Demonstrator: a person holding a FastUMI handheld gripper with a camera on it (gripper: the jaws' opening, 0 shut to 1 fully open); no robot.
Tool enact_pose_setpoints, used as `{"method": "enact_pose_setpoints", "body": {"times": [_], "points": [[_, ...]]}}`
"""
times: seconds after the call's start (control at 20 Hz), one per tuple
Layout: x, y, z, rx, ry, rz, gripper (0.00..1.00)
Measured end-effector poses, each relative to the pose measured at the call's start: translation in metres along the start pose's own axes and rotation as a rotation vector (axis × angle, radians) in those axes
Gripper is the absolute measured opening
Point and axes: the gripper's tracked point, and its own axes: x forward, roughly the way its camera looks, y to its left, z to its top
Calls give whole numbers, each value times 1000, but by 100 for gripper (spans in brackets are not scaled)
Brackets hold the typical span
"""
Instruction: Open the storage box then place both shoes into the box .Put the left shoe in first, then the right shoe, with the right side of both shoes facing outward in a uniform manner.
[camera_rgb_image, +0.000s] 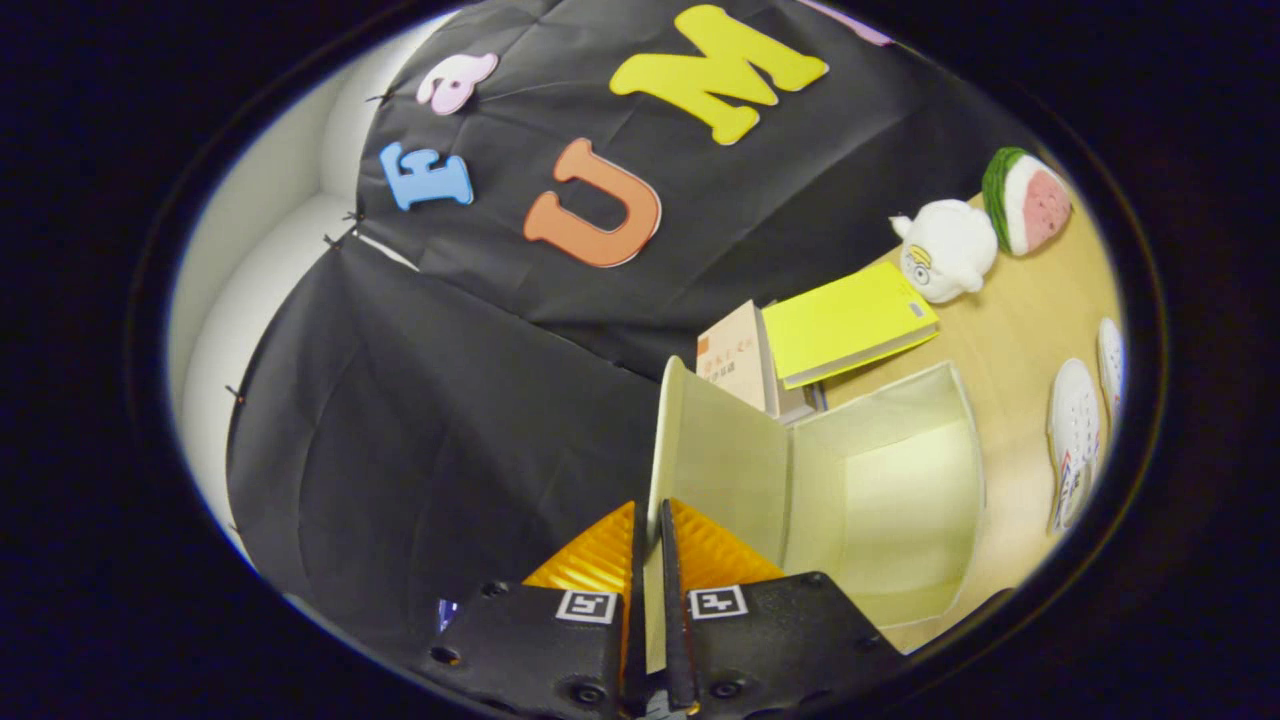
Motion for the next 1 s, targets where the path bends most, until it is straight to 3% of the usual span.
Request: {"method": "enact_pose_setpoints", "body": {"times": [0.15, 0.35, 0.55, 0.65, 1.0], "points": [[22, 23, -18, -51, 31, 12, 24], [22, 29, -28, -165, 25, -22, 71], [8, 9, -21, -211, -19, -97, 95], [-1, -8, -17, -231, -32, -146, 100], [-42, -91, -8, -331, -49, -325, 100]]}}
